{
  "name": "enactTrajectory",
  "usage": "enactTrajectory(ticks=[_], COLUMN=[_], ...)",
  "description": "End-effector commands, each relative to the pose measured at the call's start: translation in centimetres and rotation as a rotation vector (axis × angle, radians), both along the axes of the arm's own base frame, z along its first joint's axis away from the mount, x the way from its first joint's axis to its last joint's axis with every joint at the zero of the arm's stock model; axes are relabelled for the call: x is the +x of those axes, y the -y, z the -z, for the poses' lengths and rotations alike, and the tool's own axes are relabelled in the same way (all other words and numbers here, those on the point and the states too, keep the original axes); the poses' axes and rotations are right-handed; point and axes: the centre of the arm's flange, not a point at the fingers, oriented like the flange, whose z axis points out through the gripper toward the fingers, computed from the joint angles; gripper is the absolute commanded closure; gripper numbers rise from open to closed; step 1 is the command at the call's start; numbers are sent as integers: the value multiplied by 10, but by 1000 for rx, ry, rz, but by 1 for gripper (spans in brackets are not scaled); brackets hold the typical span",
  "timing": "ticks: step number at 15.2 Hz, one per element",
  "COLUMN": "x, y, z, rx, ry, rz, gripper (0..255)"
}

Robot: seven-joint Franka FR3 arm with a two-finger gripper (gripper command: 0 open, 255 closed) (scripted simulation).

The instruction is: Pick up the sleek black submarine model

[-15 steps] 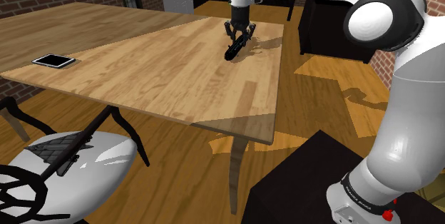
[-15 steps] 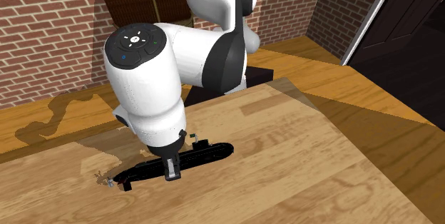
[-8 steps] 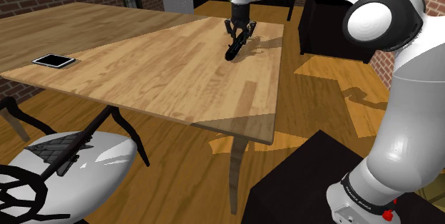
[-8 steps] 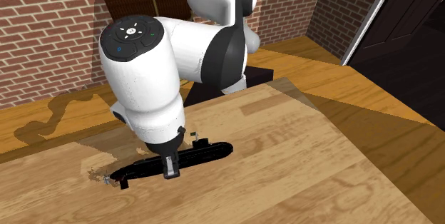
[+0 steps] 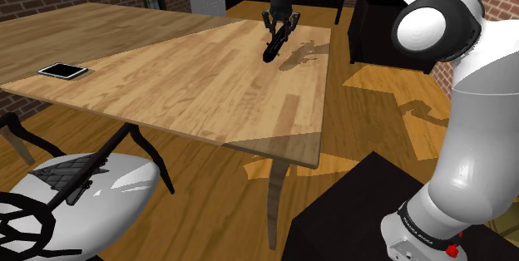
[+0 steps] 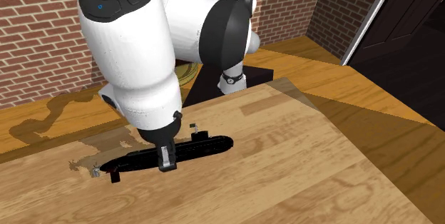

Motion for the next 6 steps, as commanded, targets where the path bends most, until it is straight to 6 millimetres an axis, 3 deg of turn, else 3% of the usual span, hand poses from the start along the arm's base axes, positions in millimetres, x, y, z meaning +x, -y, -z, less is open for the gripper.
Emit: enactTrajectory(ticks=[1, 6], x=[0, 0], y=[1, 1], z=[-11, -28], rx=[0, 0], ry=[0, 0], rz=[0, 0], gripper=[255, 255])
